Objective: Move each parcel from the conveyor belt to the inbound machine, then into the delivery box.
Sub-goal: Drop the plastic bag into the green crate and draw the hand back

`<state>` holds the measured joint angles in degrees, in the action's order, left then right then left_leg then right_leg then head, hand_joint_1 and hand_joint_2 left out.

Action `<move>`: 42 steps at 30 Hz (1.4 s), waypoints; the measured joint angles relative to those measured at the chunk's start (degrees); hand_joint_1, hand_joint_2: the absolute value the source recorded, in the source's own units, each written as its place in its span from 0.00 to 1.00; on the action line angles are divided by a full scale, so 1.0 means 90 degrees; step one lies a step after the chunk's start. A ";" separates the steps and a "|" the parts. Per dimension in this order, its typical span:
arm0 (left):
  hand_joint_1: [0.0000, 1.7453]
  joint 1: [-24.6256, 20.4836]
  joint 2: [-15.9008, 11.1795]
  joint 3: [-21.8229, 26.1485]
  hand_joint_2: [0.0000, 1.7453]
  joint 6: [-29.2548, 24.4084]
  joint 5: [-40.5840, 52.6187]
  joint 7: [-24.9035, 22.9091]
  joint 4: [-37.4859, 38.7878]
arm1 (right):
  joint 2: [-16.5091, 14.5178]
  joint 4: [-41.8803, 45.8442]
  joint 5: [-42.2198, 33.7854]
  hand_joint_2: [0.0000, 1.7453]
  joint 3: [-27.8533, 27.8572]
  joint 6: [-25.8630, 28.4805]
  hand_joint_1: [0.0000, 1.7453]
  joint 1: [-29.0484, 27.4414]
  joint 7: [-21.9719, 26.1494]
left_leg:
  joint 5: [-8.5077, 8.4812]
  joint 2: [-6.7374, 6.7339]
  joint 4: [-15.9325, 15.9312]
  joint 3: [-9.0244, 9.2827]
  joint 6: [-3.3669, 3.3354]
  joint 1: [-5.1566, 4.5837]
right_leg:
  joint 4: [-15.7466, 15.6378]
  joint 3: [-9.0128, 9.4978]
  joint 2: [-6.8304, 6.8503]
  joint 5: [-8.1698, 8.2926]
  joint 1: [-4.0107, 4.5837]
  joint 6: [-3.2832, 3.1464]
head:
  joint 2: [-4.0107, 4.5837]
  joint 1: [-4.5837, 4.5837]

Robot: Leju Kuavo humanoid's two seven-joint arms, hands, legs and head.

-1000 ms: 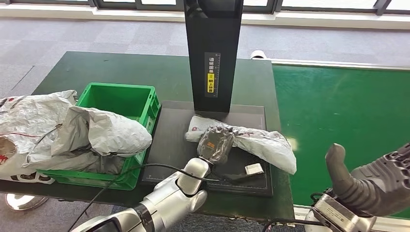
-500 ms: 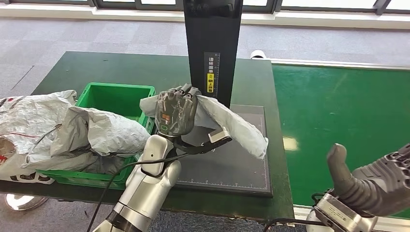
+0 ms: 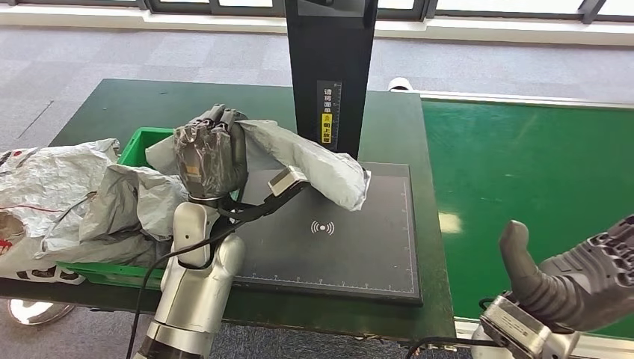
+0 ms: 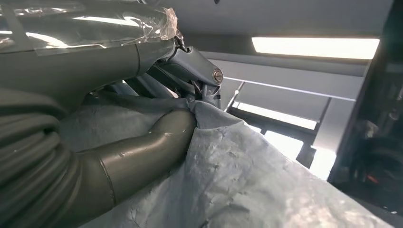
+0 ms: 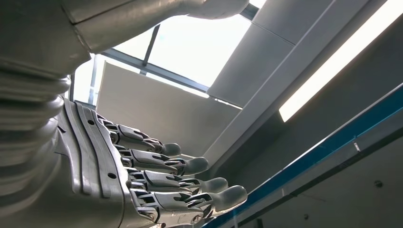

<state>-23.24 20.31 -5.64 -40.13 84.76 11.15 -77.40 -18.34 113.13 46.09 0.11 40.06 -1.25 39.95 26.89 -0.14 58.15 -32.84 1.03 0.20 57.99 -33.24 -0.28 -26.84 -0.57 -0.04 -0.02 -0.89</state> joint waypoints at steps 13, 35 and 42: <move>1.00 -0.0635 -0.0444 0.1122 1.00 0.0002 0.0024 -0.0756 0.0909 | 0.0000 -0.0032 -0.0011 1.00 0.0002 0.0001 0.00 0.0003 0.0007 | -0.0004 -0.0002 0.0000 0.0002 0.0006 0.0000 | 0.0001 0.0000 -0.0001 0.0001 0.0010 -0.0002 | 0.0000 0.0002; 1.00 -0.0885 -0.1104 0.1751 1.00 0.0002 0.0029 -0.1886 0.1555 | 0.0000 -0.0137 -0.0053 1.00 0.0002 0.0001 0.00 0.0016 0.0006 | -0.0004 -0.0003 0.0000 0.0001 0.0006 0.0001 | 0.0001 -0.0002 -0.0002 0.0001 0.0011 -0.0002 | 0.0000 0.0002; 1.00 -0.0886 -0.1045 0.2568 1.00 0.0002 0.0026 -0.1494 0.1274 | 0.0000 -0.0157 -0.0109 1.00 0.0035 0.0001 0.00 0.0014 0.0005 | -0.0004 -0.0004 -0.0001 0.0001 0.0006 0.0001 | 0.0001 -0.0003 -0.0004 0.0000 0.0012 -0.0003 | 0.0000 0.0002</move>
<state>-31.22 10.90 17.47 -40.11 85.00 -2.30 -65.94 -18.34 111.72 45.10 0.43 40.06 -1.13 40.00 26.85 -0.18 58.15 -32.83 1.08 0.21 58.00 -33.27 -0.31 -26.84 -0.46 -0.07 -0.02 -0.87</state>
